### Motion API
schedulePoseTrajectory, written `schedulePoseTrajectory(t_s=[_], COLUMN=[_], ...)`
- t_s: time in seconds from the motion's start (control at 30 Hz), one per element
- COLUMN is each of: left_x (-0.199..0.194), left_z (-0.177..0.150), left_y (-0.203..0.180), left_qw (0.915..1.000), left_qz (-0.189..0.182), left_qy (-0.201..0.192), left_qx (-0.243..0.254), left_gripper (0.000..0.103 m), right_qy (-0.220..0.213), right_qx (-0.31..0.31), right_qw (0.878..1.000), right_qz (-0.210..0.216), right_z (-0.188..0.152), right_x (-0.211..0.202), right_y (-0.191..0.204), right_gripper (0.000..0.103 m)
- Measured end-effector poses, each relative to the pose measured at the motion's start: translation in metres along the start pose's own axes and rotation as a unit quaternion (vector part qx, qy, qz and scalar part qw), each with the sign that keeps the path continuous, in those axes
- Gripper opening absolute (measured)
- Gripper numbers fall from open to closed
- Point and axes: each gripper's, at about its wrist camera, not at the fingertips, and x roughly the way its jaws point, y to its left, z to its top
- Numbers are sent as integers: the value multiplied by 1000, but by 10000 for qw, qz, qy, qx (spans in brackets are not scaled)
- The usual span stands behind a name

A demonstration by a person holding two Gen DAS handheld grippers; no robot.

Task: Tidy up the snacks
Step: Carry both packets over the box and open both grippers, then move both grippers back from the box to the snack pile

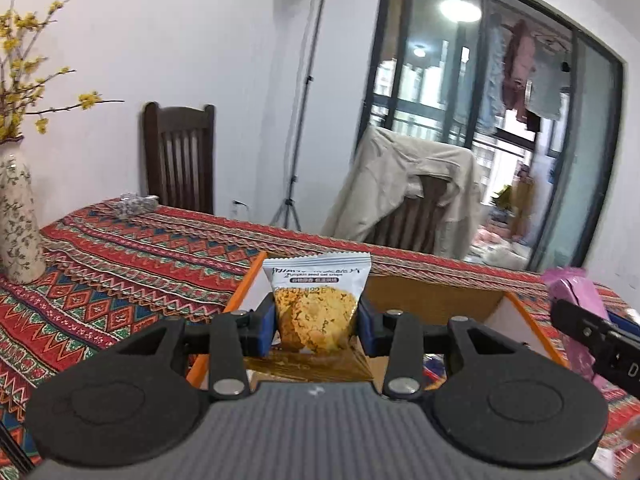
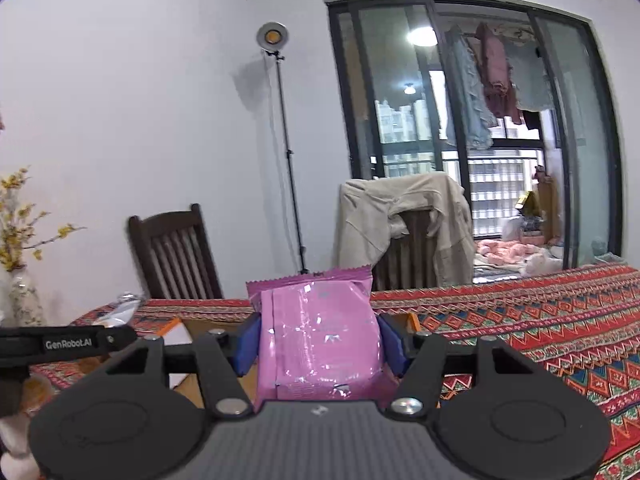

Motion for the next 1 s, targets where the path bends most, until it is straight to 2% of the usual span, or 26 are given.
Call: schedulePoseTrajectory(t_s=[0.37,0.7,0.73,0.77,0.8,0.83,0.87,0.9,0.97,1.0], left_x=[19,10,10,9,8,6,3,0,-4,-4], left_z=[-19,-24,-24,-24,-24,-24,-25,-24,-25,-24], left_y=[2,4,6,7,7,8,8,9,10,11], left_qw=[9994,9997,9998,9998,9998,9999,9998,9996,9989,9989], left_qz=[-79,-152,-162,-181,-158,-121,-98,-74,-53,-88], left_qy=[260,54,32,5,-37,-105,-192,-273,-449,-459], left_qx=[209,172,144,103,69,51,21,-20,-98,-105], left_gripper=[40,42,46,58,65,80,93,101,103,103], right_qy=[464,574,568,553,527,497,476,456,445,449], right_qx=[-50,-41,-18,1,16,25,29,36,79,103], right_qw=[9989,9982,9982,9983,9984,9985,9987,9988,9989,9989], right_qz=[48,170,194,209,225,209,190,169,133,116], right_z=[-30,-35,-35,-34,-33,-33,-33,-33,-34,-34], right_x=[24,22,21,20,19,17,16,15,15,15], right_y=[-7,-8,-8,-8,-9,-9,-10,-10,-12,-13], right_gripper=[61,62,62,65,75,86,89,92,102,103])
